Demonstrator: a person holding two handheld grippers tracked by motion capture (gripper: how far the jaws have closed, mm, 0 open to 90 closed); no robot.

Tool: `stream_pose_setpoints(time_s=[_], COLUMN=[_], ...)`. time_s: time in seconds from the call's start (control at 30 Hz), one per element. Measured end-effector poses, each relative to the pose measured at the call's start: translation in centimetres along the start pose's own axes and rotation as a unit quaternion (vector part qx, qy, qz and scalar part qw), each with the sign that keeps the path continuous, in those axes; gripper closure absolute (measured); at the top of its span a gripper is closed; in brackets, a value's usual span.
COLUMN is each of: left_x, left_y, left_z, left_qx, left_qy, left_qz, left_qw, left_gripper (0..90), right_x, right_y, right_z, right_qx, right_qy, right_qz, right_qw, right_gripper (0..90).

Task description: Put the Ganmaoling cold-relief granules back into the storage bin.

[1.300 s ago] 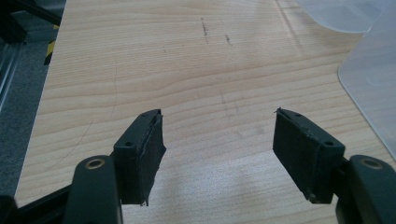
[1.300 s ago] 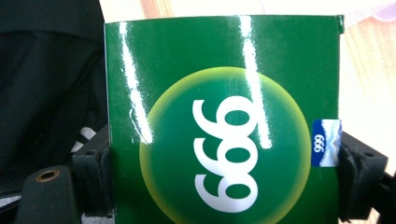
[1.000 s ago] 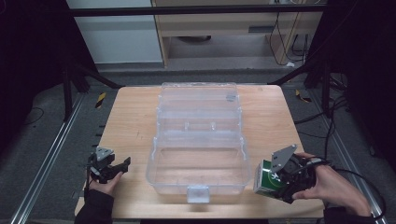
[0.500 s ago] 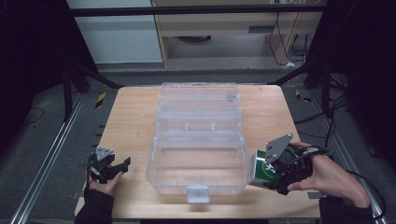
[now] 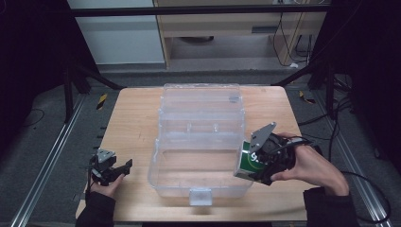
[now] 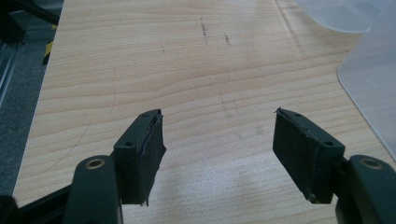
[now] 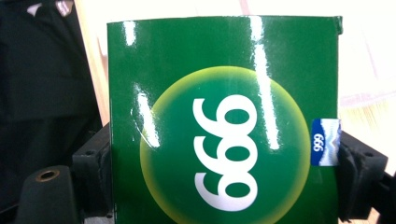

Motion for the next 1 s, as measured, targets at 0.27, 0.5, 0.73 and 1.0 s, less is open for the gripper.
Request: stream_pose_setpoints(time_s=[0.27, 0.5, 0.73, 1.0], left_x=[0.0, 0.0, -0.1, -0.1], left_y=[0.0, 0.0, -0.1, -0.1], left_z=[0.0, 0.0, -0.1, -0.1], left_qx=[0.0, 0.0, 0.0, 0.0], left_qy=[0.0, 0.001, 0.0, 0.0], left_qz=[0.0, 0.001, 0.002, 0.004], left_qw=[1.0, 1.0, 1.0, 1.0], left_gripper=[32.8, 32.8, 32.8, 32.8], right_x=[-1.9, -2.7, -3.0, -2.9], right_y=[1.4, 2.7, 4.5, 5.9], right_z=[0.5, 0.6, 0.3, -0.2], right_qx=[-0.001, -0.005, -0.015, -0.021], right_qy=[-0.002, -0.004, -0.017, -0.018], right_qz=[0.004, 0.004, 0.004, -0.006], right_qw=[1.0, 1.0, 0.9997, 0.9996], right_gripper=[16.0, 15.9, 15.9, 15.9])
Point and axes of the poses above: each handheld gripper's, and its own axes: y roughly forward along the jaws, x roughly out of its underside, z roughly to its right, the point moved 10 cm from there along y, roughly forward along the jaws, and after that the axes turned 3 degrees about -z, right-handed, at the moved point
